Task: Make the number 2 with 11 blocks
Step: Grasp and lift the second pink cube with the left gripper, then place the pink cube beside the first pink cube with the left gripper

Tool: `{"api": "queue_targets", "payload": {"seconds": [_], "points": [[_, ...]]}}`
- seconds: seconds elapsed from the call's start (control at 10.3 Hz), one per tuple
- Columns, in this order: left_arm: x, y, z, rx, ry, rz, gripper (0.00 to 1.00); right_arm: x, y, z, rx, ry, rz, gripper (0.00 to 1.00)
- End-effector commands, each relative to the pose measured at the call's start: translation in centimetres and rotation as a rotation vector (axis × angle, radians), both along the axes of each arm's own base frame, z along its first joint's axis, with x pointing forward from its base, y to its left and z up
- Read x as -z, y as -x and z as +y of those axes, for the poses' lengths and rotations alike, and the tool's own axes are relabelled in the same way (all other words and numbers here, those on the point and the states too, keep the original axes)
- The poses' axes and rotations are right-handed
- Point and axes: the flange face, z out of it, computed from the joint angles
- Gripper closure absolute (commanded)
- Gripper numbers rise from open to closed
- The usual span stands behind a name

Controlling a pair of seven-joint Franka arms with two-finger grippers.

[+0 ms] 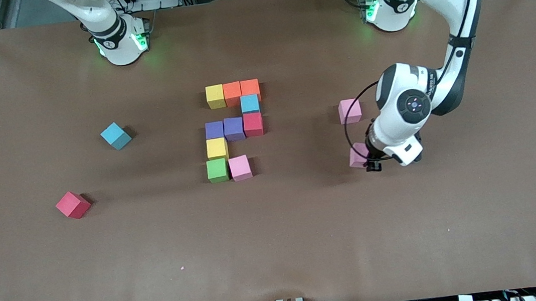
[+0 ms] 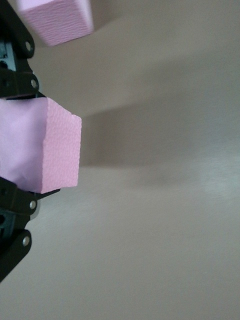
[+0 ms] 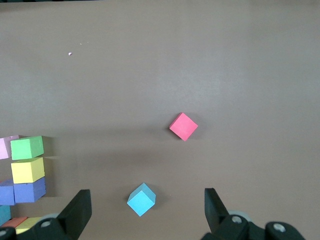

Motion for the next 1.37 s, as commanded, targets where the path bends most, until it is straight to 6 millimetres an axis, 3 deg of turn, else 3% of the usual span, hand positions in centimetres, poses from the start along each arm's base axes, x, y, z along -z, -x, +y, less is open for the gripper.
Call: {"api": "queue_targets", "payload": {"seconds": [0.0, 0.2, 0.39, 0.59, 0.98, 1.27], "points": [[0.2, -3.1, -5.6, -0.09, 0.013, 0.032, 0.8, 1.9, -1.2, 1.4, -0.039, 0.001, 0.03, 0.0], [0.2, -3.1, -9.4, -0.136, 0.016, 0.041, 0.8, 2.9, -1.8, 4.6, -0.089, 0.007, 0.049, 0.0], [-0.1, -3.1, -13.6, -0.162, 0.037, 0.014, 0.8, 2.7, -1.9, 4.5, -0.084, 0.0, 0.044, 0.0], [0.7, -2.4, -16.9, -0.183, 0.042, 0.007, 0.79, 2.7, -1.9, 5.9, -0.105, 0.012, 0.045, 0.0], [2.2, -0.4, -22.2, -0.168, 0.064, -0.022, 0.79, 2.3, -1.5, 5.1, -0.095, 0.019, 0.047, 0.0], [3.5, 1.2, -25.0, -0.146, 0.076, -0.039, 0.78, 2.3, -1.6, 4.9, -0.092, 0.035, 0.043, 0.0]]}}
